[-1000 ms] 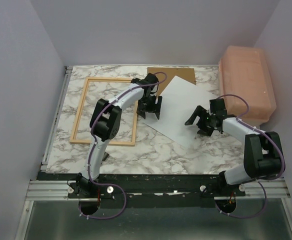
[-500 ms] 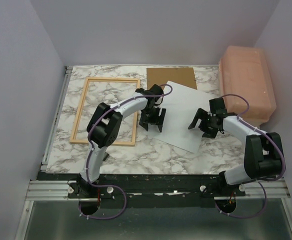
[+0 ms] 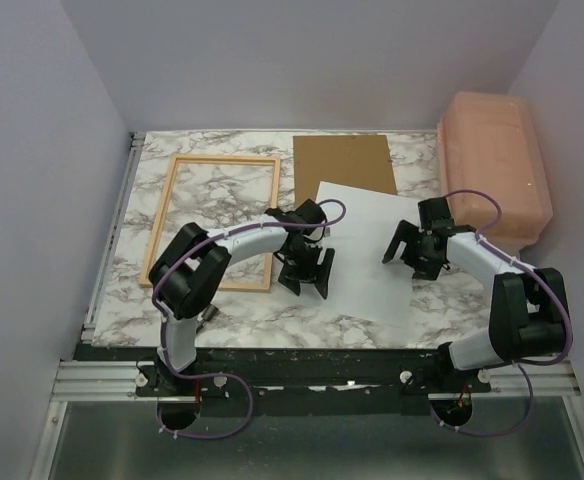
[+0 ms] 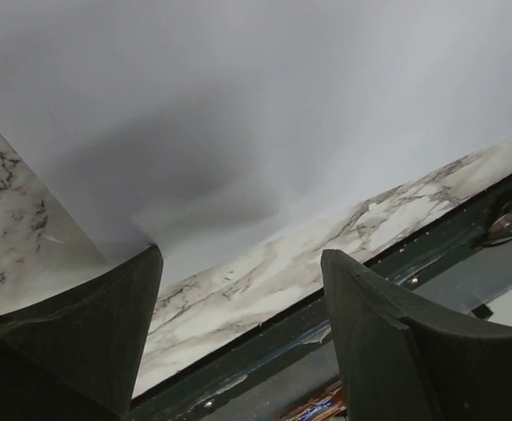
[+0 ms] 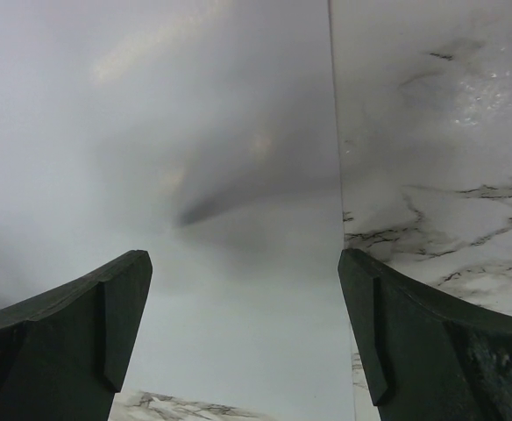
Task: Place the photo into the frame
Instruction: Move the photo to the center of the board.
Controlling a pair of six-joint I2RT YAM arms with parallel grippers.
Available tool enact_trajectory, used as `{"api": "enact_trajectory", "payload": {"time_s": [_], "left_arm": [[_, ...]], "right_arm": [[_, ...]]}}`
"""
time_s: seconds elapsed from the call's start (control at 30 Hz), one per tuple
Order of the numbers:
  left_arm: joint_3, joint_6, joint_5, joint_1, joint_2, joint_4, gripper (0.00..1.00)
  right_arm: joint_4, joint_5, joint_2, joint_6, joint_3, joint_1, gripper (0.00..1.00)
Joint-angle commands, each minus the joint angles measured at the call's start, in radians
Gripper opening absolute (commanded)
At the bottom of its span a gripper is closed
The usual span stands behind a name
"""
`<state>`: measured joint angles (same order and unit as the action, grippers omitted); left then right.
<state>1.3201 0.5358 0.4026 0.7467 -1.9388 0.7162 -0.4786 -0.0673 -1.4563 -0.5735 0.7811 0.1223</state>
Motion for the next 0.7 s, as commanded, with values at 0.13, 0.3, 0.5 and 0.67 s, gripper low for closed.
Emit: {"api": "enact_trajectory", "payload": {"time_s": [0.13,0.3,0.5,0.67], "left_arm": [[-0.022,0.028,-0.034,-0.062,0.105,-0.094,0.83],[-0.033,0.084,-0.04,-0.135,0.093,-0.183,0.83],[0.005,0.15,-0.1,-0.144,0.011,-0.229,0.76],[0.044,0.168,-0.089,-0.123,-0.045,-0.238,0.72]], "right_arm": [[-0.034,0.109,0.025,0.018,0.029,-0.002,0.98],[-0.016,0.098,0.014,0.017,0.023,-0.002,0.98],[0.026,0.042,0.001,0.014,0.002,-0.001,0.98],[0.042,0.005,-0.005,0.033,-0.009,-0.002,0.98]]}}
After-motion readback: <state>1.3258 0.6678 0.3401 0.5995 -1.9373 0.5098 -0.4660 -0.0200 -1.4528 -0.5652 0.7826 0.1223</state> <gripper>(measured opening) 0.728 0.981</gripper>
